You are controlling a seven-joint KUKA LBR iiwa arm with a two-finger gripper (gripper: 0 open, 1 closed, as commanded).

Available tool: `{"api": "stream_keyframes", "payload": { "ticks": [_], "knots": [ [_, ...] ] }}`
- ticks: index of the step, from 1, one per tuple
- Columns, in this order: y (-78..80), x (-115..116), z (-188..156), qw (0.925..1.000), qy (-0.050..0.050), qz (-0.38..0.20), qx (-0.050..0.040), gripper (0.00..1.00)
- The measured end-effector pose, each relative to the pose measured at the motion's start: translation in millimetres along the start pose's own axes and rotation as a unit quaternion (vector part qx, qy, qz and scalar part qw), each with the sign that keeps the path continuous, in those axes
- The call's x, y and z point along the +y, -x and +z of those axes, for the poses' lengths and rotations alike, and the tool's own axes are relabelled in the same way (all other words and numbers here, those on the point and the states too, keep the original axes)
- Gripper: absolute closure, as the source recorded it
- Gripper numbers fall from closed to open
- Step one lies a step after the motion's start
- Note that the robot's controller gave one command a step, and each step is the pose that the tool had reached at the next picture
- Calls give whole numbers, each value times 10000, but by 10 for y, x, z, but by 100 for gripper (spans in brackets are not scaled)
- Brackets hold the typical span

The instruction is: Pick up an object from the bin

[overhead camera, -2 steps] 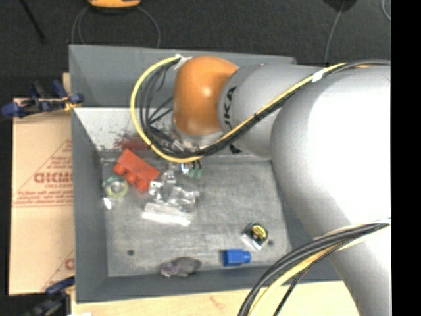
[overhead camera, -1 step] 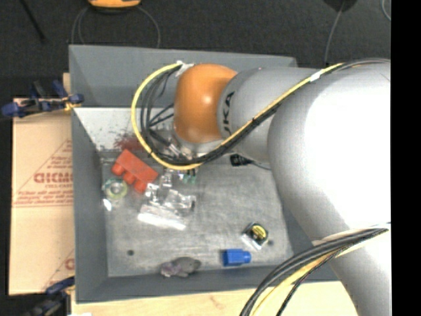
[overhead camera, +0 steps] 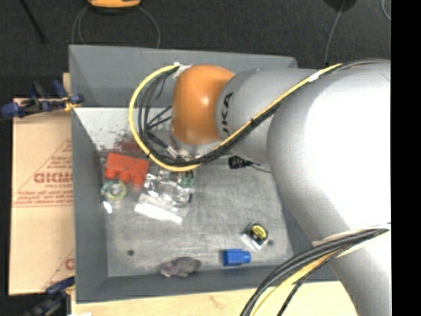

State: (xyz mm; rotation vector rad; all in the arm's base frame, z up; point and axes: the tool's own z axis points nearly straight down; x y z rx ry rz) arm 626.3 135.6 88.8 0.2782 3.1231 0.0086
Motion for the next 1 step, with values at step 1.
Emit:
{"api": "stream_keyframes", "payload": {
  "ticks": [1],
  "knots": [
    [84, 27, -1649, 10000, -12, -36, -17, 100]
  ]
}}
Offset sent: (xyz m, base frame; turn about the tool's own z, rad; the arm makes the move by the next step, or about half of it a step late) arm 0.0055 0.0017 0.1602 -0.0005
